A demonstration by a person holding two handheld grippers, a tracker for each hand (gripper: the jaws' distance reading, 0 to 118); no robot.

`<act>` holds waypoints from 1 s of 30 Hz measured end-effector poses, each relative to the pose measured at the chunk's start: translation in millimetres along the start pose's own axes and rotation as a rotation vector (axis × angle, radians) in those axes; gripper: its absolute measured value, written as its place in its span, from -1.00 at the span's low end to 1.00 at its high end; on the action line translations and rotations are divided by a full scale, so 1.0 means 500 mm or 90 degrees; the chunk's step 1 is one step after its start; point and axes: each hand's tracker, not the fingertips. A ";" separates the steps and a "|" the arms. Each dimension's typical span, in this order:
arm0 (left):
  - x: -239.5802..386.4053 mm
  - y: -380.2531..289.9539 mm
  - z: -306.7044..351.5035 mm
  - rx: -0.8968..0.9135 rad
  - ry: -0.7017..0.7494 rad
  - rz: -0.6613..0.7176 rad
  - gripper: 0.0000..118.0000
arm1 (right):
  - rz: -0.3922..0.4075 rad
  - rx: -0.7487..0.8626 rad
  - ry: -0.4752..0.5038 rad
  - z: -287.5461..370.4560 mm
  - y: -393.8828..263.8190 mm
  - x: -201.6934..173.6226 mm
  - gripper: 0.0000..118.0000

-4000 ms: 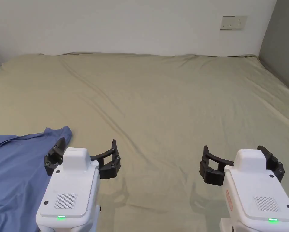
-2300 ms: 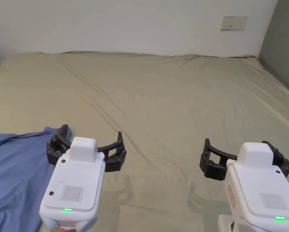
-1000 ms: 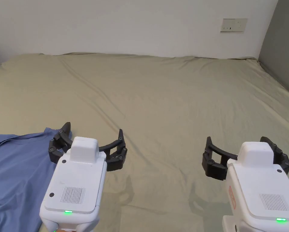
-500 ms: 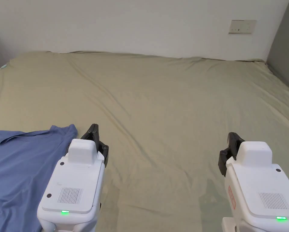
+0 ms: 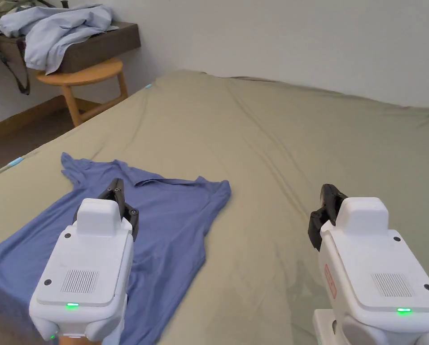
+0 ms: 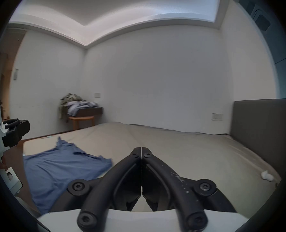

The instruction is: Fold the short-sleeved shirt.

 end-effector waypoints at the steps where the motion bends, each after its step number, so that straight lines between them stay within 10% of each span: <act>1: -0.033 -0.004 0.004 -0.004 0.023 -0.007 -1.00 | -0.001 0.003 0.020 -0.012 0.004 -0.029 -0.99; 9: -0.209 -0.040 0.030 -0.064 0.111 -0.037 -1.00 | -0.007 0.003 0.124 -0.047 0.010 -0.188 -0.99; 18: -0.231 -0.081 -0.091 -0.249 0.028 0.056 -0.99 | 0.010 -0.003 0.137 -0.051 -0.001 -0.187 -0.99; 22: -0.208 -0.128 -0.221 -0.369 -0.043 0.106 -0.56 | 0.025 -0.012 0.107 -0.058 -0.009 -0.148 -0.99; 26: -0.171 -0.200 -0.347 -0.487 -0.064 0.159 0.81 | 0.039 -0.031 0.068 -0.072 -0.022 -0.106 -0.99; 30: -0.145 -0.275 -0.438 -0.553 -0.037 0.200 0.89 | 0.053 -0.053 0.033 -0.085 -0.040 -0.063 -0.99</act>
